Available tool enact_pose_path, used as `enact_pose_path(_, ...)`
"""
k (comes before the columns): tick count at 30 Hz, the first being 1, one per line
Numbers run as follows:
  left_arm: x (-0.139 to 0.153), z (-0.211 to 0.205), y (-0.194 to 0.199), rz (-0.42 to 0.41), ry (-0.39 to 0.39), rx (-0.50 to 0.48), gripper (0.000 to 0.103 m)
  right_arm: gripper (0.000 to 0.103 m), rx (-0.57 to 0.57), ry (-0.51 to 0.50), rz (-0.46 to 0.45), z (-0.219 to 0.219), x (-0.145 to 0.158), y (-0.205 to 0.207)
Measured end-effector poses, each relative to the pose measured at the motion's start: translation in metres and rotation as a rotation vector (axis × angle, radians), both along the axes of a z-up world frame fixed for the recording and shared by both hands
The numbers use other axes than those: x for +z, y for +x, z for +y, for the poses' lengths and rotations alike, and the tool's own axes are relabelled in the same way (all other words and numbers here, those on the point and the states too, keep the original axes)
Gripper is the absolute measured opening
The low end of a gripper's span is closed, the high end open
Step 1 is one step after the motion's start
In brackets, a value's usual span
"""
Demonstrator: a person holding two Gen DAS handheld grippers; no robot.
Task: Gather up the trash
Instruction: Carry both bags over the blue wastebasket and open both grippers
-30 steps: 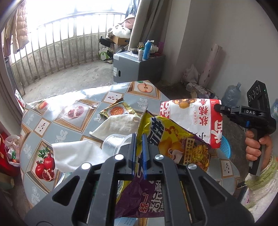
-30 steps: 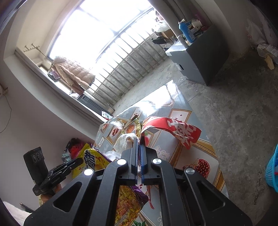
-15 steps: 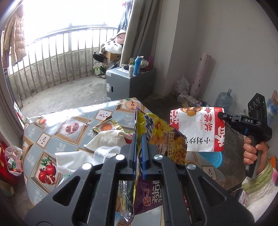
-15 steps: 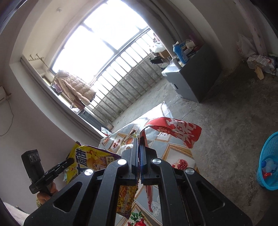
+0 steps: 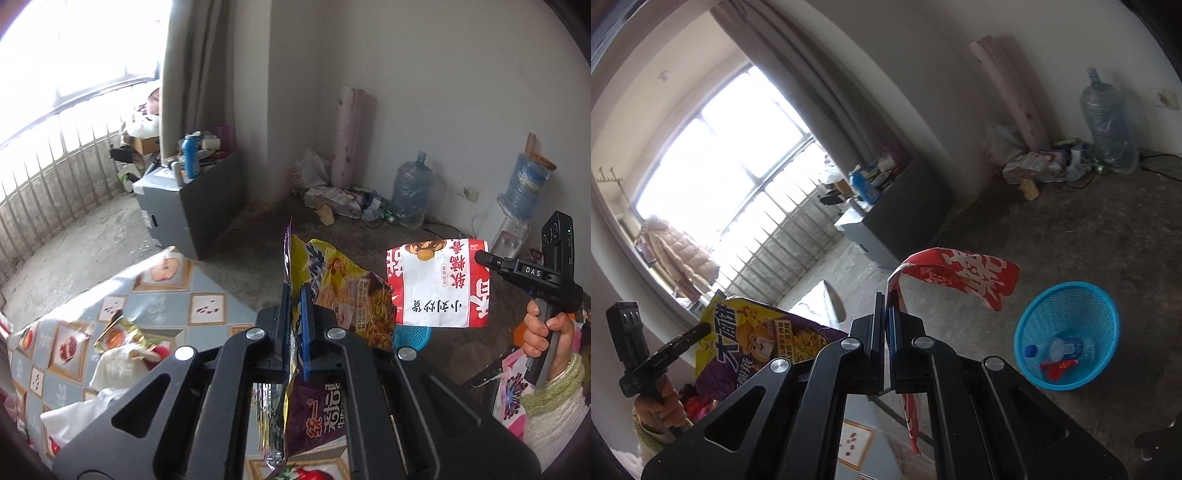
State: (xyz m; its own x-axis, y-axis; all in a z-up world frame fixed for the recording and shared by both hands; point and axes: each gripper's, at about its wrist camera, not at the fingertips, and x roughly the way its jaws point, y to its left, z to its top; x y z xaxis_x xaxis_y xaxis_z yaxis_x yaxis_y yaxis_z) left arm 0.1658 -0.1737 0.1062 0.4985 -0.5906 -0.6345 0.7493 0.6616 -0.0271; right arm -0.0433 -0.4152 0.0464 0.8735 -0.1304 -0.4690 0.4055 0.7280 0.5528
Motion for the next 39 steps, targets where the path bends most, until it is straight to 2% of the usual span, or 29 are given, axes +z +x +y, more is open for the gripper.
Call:
enact_pose_path(4,-0.026,-0.085,0.003,0.018,0.081,-0.081,0.003,0.002,-0.111,-0.015,0.076,-0.027,-0.022,-0.028)
enact_pose_path(8,-0.068,-0.172,0.016,0.091,0.150,-0.137,0.003,0.002,-0.199,-0.032,0.187,-0.052,-0.052,-0.033)
enact_pose_path(11,-0.110,-0.237,0.021,0.125,0.223,-0.174,0.003,0.002,-0.244,-0.056,0.272,-0.073,-0.075,-0.024)
enact_pose_path(16,-0.171,-0.319,0.020,0.132,0.337,-0.197,0.003,0.002,-0.281,-0.054,0.386,-0.112,-0.114,0.005)
enact_pose_path(19,-0.201,-0.358,0.021,0.154,0.389,-0.200,0.003,0.002,-0.295,-0.062,0.433,-0.137,-0.134,0.021)
enact_pose_path(21,-0.217,-0.379,0.020,0.138,0.419,-0.189,0.003,0.002,-0.299,-0.066,0.462,-0.149,-0.146,0.031)
enact_pose_path(24,-0.238,-0.400,0.028,0.198,0.393,-0.185,0.005,0.003,-0.298,-0.060,0.493,-0.166,-0.165,0.045)
enact_pose_path(25,-0.245,-0.405,0.031,0.214,0.380,-0.184,0.013,0.005,-0.295,-0.042,0.503,-0.173,-0.173,0.050)
enact_pose_path(27,-0.259,-0.408,0.033,0.223,0.407,-0.164,0.028,0.021,-0.257,0.044,0.527,-0.188,-0.193,0.060)
enact_pose_path(28,-0.262,-0.409,0.032,0.236,0.406,-0.171,0.029,0.037,-0.245,0.096,0.530,-0.195,-0.203,0.062)
enact_pose_path(32,-0.261,-0.404,0.037,0.273,0.373,-0.179,0.037,0.043,-0.261,0.148,0.479,-0.200,-0.206,0.052)
enact_pose_path(34,-0.251,-0.396,0.040,0.272,0.343,-0.170,0.037,0.043,-0.279,0.168,0.445,-0.200,-0.204,0.041)
enact_pose_path(39,-0.217,-0.375,0.037,0.245,0.273,-0.170,0.042,0.043,-0.313,0.168,0.427,-0.189,-0.198,0.021)
